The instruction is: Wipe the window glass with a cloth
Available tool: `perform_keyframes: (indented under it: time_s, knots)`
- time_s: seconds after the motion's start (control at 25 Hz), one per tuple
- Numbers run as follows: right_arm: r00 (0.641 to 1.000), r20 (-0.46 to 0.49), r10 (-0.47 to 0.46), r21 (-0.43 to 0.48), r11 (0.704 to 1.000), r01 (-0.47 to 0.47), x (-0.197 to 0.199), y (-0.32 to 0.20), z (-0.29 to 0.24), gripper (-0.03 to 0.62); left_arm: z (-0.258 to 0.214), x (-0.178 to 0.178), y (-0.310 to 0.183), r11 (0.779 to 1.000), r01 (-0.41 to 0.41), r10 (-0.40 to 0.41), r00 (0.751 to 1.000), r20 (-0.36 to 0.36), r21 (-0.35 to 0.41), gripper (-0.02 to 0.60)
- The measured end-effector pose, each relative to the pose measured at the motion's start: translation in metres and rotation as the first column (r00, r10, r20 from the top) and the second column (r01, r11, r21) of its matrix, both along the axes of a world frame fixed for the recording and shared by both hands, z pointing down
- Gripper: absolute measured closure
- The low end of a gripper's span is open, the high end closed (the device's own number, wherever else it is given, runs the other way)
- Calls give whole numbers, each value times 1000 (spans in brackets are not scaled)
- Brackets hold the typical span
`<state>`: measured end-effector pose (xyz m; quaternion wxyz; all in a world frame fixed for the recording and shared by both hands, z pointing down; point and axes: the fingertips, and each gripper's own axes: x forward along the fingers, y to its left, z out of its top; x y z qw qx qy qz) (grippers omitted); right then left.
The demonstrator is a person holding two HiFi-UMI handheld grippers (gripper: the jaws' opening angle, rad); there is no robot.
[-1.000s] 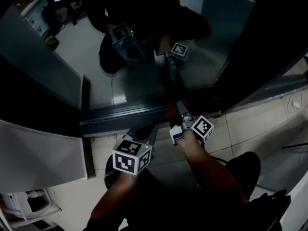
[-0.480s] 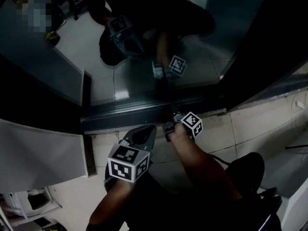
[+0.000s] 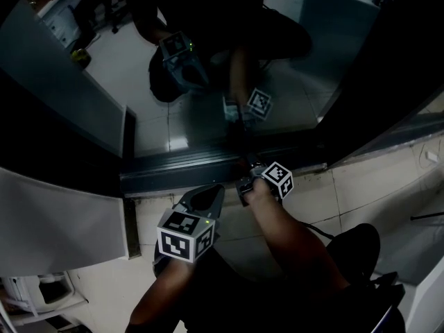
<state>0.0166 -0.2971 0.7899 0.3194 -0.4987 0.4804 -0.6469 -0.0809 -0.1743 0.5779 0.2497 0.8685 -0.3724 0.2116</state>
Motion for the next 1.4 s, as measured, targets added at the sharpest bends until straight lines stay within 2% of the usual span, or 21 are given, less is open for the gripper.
perform_keyframes:
  time_s: [0.68, 0.96, 1.24, 1.4]
  knots:
    - [996, 26, -88, 147, 986, 83, -13, -3, -97, 523, -9, 4, -8, 1000, 3, -3, 1000, -27, 15, 565]
    - [992, 15, -129, 222, 967, 122, -18, -4, -141, 523, -7, 0, -9, 1000, 19, -19, 999, -29, 20, 565]
    - [986, 4, -166, 259, 953, 159, -19, -3, -181, 523, -10, 3, -10, 999, 24, -23, 999, -40, 25, 565]
    - [982, -14, -189, 302, 935, 184, -18, -4, -213, 523, -15, 6, -12, 999, 19, -18, 999, -41, 34, 565]
